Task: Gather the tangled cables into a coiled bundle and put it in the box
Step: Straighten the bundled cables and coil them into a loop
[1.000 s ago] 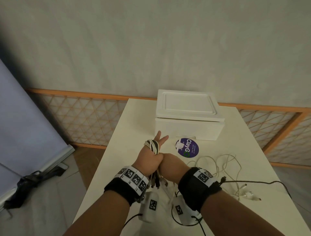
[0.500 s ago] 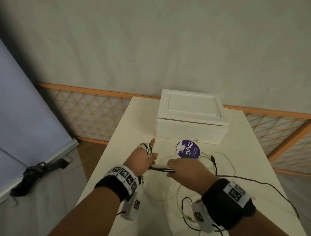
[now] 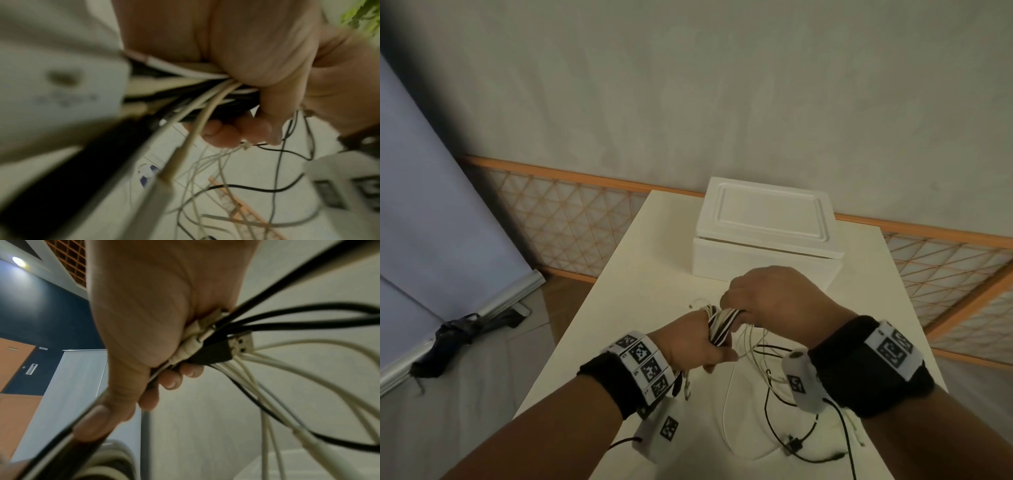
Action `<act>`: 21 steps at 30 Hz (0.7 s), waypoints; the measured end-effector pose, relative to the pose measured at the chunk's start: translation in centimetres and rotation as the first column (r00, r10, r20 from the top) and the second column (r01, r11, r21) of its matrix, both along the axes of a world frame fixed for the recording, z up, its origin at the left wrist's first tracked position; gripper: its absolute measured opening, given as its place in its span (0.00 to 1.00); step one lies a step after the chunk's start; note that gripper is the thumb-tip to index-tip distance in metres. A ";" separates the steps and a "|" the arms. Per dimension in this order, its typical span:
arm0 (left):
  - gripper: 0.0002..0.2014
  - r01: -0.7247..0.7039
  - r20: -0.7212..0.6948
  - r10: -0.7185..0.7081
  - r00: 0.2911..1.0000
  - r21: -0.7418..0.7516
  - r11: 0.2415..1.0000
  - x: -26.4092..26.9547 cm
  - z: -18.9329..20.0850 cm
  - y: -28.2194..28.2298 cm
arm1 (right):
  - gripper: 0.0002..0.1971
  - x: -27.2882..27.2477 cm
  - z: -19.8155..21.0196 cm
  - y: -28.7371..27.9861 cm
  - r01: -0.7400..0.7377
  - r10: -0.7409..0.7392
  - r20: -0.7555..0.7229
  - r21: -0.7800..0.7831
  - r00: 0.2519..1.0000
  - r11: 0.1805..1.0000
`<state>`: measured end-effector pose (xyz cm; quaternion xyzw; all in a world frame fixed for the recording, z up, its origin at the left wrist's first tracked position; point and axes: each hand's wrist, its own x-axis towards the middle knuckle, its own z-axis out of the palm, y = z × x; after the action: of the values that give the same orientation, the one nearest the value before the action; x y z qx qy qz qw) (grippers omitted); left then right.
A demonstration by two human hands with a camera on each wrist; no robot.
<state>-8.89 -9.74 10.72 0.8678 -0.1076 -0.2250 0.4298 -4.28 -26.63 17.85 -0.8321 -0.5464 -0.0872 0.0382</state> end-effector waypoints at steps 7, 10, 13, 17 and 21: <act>0.09 -0.273 -0.092 0.259 0.962 -0.227 0.935 -0.8 -0.4 -1.0 | 0.25 1.5 -3.2 -1.7 0.274 -0.281 0.061 0.098 0.958 0.957; 0.13 -0.392 -0.098 0.379 0.920 -0.217 0.894 -0.7 -1.6 -0.2 | 0.30 -0.8 -5.6 -1.4 0.325 -0.378 0.123 0.313 0.918 0.892; 0.14 -0.396 -0.110 0.381 0.918 -0.261 0.880 -1.1 -1.8 0.0 | 0.33 -3.2 -8.6 0.1 0.255 -0.311 0.122 0.338 0.943 0.906; 0.16 -0.292 -0.136 0.262 0.955 -0.292 0.911 -1.8 -1.3 -0.9 | 0.31 -2.4 -11.1 1.0 0.177 -0.214 0.046 0.407 0.976 0.896; 0.11 -0.158 -0.165 0.110 0.980 -0.319 0.934 -2.1 -0.4 -0.1 | 0.27 -1.6 -10.1 1.9 0.009 0.021 -0.052 0.524 0.998 0.851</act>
<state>-10.98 -9.89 10.32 0.7701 -0.0531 -0.2360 0.5902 -5.86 -24.71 7.78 -0.7905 -0.5034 -0.2095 0.2790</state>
